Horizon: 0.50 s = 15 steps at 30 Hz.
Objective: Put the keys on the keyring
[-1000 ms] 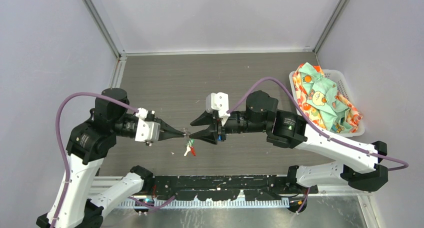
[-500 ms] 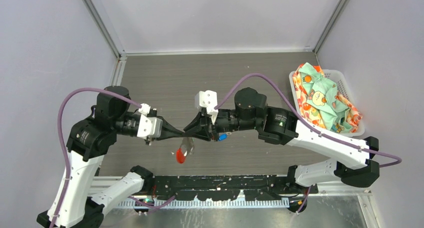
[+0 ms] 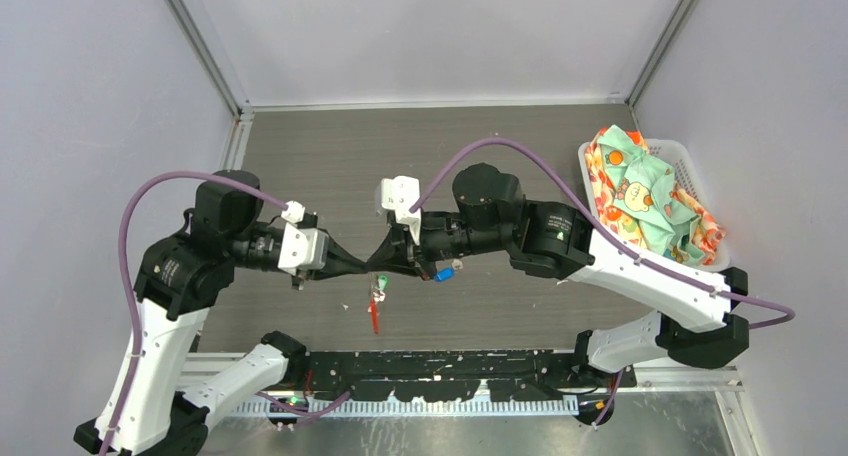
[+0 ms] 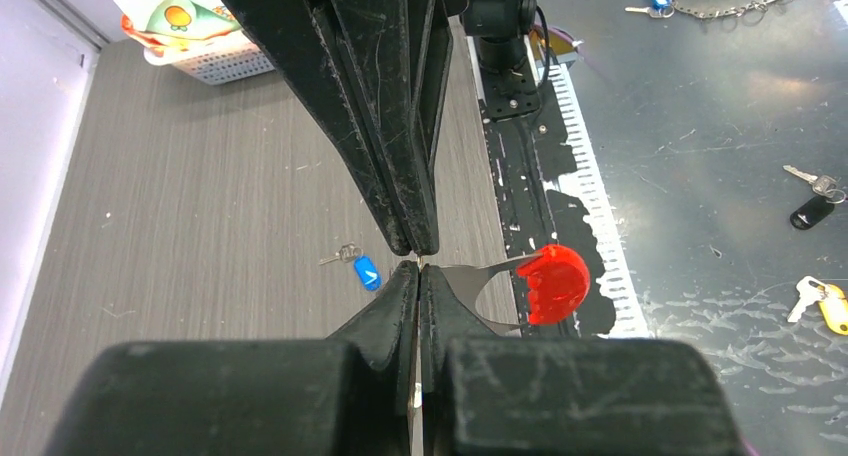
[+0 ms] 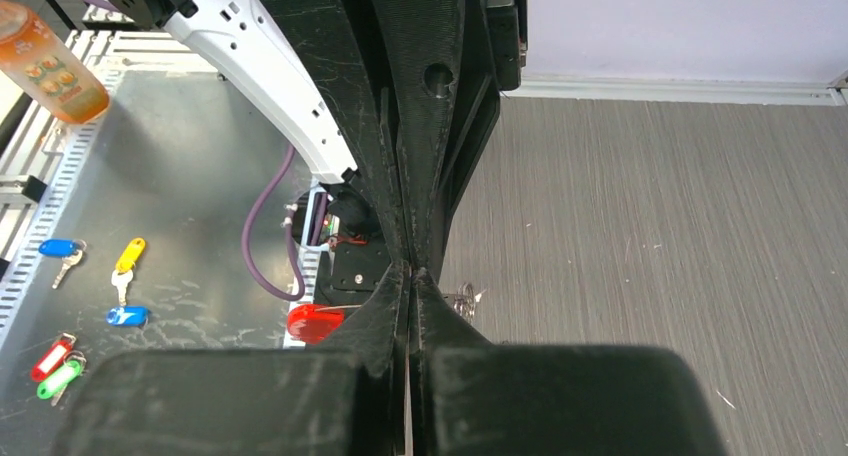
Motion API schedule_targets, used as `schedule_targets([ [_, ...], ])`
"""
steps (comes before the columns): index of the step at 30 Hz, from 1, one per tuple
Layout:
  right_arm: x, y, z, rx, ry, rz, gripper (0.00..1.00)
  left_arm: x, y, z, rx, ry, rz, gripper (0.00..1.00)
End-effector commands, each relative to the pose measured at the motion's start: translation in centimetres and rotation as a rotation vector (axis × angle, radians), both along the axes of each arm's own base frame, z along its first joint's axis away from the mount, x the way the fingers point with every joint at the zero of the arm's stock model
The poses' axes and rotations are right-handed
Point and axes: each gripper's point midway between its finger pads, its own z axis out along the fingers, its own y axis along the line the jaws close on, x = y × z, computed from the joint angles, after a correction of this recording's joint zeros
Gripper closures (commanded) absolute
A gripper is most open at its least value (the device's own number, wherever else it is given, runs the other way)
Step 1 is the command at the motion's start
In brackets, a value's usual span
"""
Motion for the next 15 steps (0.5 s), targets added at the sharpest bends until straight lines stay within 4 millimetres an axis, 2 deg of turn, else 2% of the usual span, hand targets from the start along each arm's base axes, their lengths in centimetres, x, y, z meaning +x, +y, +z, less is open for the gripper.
schedule_targets([
  [1, 0.22, -0.7, 0.38, -0.037, -0.022, -0.016, 0.99, -0.56, 0.05, 1.56, -0.029, -0.012, -0.004, 1.0],
  [11, 0.58, -1.03, -0.09, -0.108, -0.032, -0.025, 0.88, -0.61, 0.2, 1.53, -0.024, -0.012, 0.005, 1.0],
  [15, 0.39, -1.32, -0.03, -0.118, -0.029, -0.017, 0.77, -0.58, 0.26, 1.46, -0.021, -0.015, 0.01, 1.0],
])
